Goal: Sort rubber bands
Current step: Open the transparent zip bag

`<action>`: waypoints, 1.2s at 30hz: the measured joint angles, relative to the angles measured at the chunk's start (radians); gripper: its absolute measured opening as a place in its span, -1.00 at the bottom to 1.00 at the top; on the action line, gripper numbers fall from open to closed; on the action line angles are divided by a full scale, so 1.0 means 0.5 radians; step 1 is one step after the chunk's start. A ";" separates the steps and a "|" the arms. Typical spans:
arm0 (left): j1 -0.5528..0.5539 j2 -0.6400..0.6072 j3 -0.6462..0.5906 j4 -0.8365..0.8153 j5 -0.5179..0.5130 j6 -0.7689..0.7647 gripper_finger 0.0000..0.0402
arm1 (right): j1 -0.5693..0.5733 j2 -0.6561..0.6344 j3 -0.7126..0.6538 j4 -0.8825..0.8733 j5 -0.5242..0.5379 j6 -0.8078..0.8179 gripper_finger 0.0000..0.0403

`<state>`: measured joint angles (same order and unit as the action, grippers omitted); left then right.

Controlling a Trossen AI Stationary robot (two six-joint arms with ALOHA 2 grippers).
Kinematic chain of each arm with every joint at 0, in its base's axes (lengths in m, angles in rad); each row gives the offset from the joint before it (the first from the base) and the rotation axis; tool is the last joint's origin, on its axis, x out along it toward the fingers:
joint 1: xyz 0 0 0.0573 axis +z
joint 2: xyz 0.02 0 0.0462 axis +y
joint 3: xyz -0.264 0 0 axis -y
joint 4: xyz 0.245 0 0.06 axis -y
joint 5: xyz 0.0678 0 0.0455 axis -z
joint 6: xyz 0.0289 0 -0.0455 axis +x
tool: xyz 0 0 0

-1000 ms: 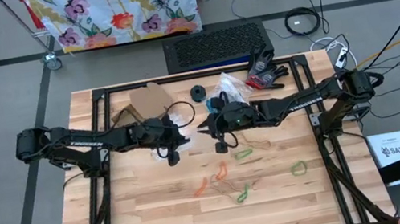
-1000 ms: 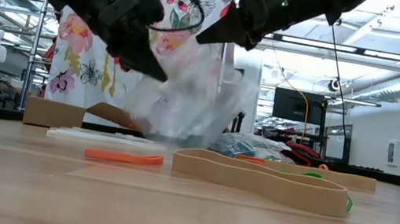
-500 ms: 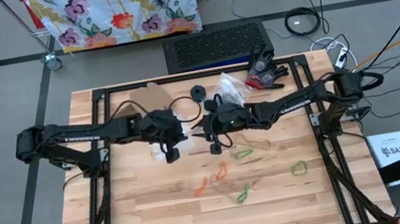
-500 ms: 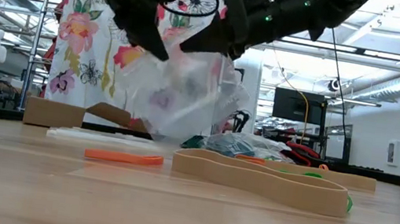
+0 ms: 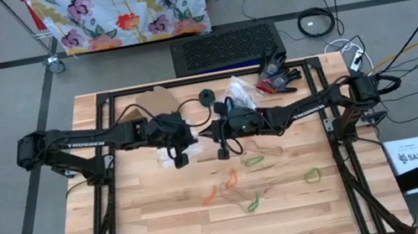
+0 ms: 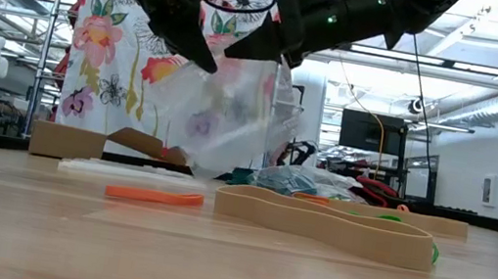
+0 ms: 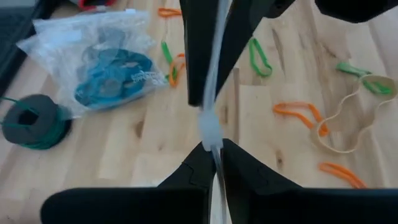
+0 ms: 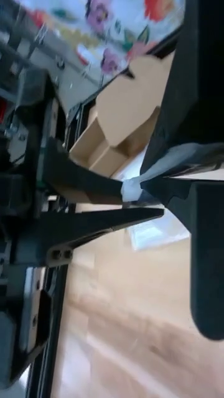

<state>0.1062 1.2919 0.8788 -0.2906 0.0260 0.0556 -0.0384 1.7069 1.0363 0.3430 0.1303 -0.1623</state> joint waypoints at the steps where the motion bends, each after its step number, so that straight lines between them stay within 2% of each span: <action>1: 0.000 0.000 0.000 0.006 -0.008 0.007 -0.85 | 0.010 0.000 0.000 -0.009 0.050 0.001 -0.99; 5: 0.000 0.000 -0.006 0.099 -0.010 0.035 -0.85 | 0.060 -0.001 -0.003 -0.026 0.196 0.040 -1.00; 9: 0.000 0.000 -0.119 0.335 -0.010 0.061 -0.84 | 0.118 -0.016 -0.072 0.031 0.375 0.061 -1.00; 15: 0.011 -0.024 -0.403 0.724 0.015 -0.039 -0.84 | 0.150 -0.162 -0.421 0.376 0.479 0.273 -1.00; 19: 0.014 -0.040 -0.581 1.162 0.015 -0.077 -0.84 | 0.152 -0.223 -0.693 0.805 0.448 0.403 -1.00; 22: 0.029 -0.040 -0.659 1.455 0.016 -0.085 -0.84 | 0.152 -0.224 -0.762 0.930 0.352 0.457 -1.00; 29: 0.041 -0.040 -0.662 1.570 0.049 -0.098 -0.84 | 0.140 -0.224 -0.761 1.005 0.260 0.449 -1.00; 32: 0.040 -0.039 -0.662 1.557 0.054 -0.100 -0.91 | 0.115 -0.224 -0.761 1.014 0.168 0.452 -1.00; 36: 0.044 -0.038 -0.662 1.557 0.052 -0.100 -0.97 | 0.100 -0.224 -0.760 0.975 0.151 0.433 -1.00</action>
<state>0.1284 1.2728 0.5476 0.4877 0.0521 0.0055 0.0114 1.5951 0.6563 0.8306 0.2058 0.0541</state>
